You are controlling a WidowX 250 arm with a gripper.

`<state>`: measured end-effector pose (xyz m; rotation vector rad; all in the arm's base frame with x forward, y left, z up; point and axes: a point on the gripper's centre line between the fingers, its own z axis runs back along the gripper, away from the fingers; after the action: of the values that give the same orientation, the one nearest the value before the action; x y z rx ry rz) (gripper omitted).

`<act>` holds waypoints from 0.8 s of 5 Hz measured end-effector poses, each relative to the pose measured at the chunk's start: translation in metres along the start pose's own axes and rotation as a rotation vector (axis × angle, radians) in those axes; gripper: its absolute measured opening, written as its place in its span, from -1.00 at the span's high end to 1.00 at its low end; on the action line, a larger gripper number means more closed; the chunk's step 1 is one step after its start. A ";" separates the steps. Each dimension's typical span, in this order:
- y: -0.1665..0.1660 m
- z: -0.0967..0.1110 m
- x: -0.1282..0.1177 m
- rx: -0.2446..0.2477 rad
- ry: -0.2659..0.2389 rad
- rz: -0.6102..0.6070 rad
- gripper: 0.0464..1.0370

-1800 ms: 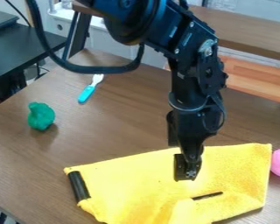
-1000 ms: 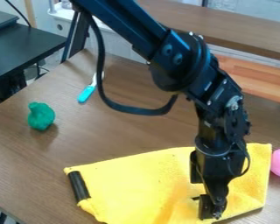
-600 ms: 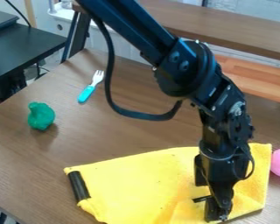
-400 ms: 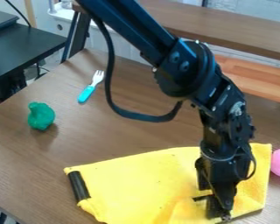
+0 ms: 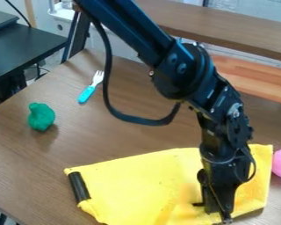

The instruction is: Unfold the cloth from bottom right to top left

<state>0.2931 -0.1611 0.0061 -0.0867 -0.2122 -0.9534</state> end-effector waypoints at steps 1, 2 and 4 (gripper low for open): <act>0.004 0.007 -0.004 -0.003 -0.015 0.006 0.96; 0.014 0.021 -0.006 0.019 -0.019 0.009 0.99; 0.045 0.041 -0.018 0.090 0.112 0.037 0.99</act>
<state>0.3139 -0.1138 0.0429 0.0453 -0.1493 -0.9080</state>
